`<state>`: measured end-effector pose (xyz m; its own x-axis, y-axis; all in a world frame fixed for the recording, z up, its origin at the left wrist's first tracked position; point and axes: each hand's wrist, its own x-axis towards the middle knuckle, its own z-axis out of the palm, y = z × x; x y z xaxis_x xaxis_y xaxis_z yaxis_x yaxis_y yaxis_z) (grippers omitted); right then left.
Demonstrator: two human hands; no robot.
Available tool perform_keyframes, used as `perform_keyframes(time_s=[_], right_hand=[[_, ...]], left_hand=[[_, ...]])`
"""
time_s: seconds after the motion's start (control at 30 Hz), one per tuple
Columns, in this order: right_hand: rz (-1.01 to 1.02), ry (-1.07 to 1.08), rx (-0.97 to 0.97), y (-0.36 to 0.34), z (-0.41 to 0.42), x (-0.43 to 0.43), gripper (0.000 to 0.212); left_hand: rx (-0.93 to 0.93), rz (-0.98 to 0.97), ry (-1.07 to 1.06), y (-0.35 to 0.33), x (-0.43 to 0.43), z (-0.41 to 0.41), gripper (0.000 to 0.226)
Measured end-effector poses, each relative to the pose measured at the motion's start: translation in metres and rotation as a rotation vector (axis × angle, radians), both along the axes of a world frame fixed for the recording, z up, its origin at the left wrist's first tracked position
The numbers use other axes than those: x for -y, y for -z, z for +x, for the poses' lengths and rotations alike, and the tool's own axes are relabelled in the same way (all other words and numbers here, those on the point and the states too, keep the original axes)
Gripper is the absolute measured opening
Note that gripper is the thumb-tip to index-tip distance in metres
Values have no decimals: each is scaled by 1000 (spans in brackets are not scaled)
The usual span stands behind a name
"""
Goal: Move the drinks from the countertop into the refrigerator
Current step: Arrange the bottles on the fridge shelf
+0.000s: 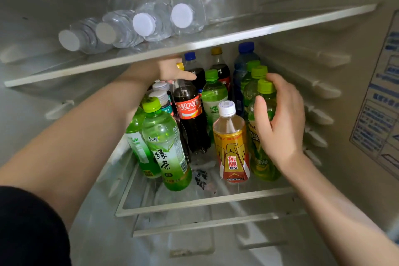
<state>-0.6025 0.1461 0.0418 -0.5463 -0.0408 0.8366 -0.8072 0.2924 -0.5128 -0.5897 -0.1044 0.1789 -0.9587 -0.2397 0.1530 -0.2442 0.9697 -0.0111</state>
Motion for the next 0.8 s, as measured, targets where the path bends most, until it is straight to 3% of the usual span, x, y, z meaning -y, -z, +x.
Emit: perform_keyframes(time_s=[0.1,0.23,0.37,0.8], right_hand=[[-8,-3,3,0,1,1,42],[-23,-10,-2,0,2,1,41],[-26,-20,6,0,2,0,41],[-3,-32,20,-1,2,-1,40]], left_hand=[[47,23,72,3,6,-3,37],[77,45,109,1,4,-4,47],[26,116,111,3,7,-10,45],[-19,93,113,6,24,-23,41]])
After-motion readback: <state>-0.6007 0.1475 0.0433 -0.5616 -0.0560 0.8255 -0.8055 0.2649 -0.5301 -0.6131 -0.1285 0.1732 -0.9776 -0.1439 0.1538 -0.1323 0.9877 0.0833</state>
